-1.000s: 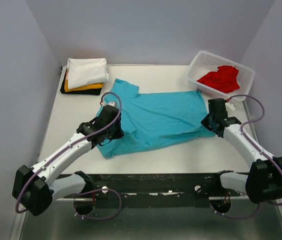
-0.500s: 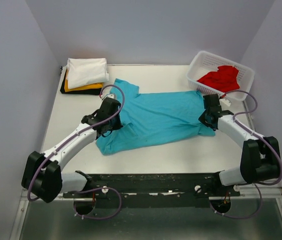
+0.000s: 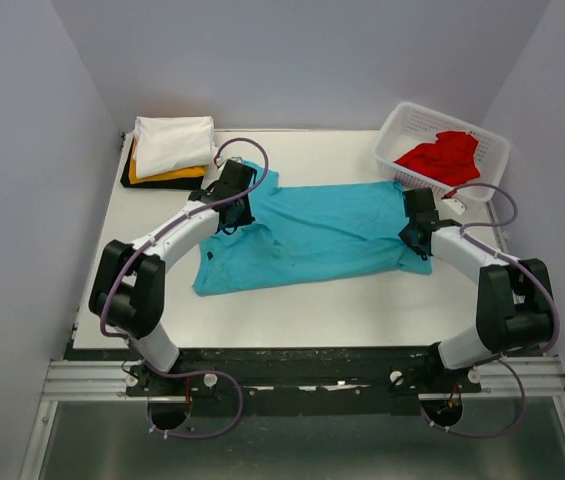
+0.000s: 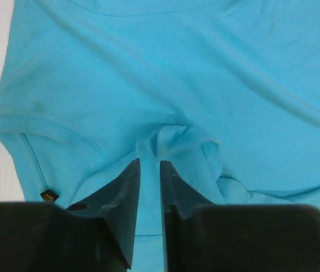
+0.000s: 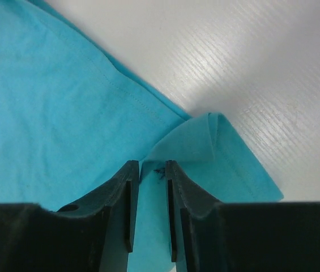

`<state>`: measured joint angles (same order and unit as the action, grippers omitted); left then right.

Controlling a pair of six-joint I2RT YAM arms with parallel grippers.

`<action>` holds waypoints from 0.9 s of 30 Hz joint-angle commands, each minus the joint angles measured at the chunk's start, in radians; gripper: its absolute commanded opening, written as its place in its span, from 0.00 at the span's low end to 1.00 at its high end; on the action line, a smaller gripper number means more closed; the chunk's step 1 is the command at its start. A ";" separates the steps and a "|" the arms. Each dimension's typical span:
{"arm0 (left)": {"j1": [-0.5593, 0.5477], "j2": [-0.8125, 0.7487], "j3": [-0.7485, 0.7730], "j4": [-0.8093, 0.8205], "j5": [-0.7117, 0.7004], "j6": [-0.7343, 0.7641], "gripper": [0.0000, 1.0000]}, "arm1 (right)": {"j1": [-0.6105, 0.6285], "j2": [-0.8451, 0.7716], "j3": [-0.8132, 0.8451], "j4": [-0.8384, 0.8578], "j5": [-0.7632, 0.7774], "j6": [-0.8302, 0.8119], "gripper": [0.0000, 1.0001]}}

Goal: Fold and stack the t-shirts
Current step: Fold the flattened tshirt in 1/3 of the way

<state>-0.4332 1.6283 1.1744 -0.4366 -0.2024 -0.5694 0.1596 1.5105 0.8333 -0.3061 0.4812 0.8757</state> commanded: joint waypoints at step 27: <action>0.025 -0.263 -0.595 0.302 0.348 -0.287 0.99 | -0.029 -0.096 -0.195 0.183 -0.220 -0.094 1.00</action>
<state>-0.4374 1.3453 0.6075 -0.0906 0.1654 -0.8169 0.1566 1.3994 0.6720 -0.1341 0.2714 0.7696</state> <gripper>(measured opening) 0.983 0.998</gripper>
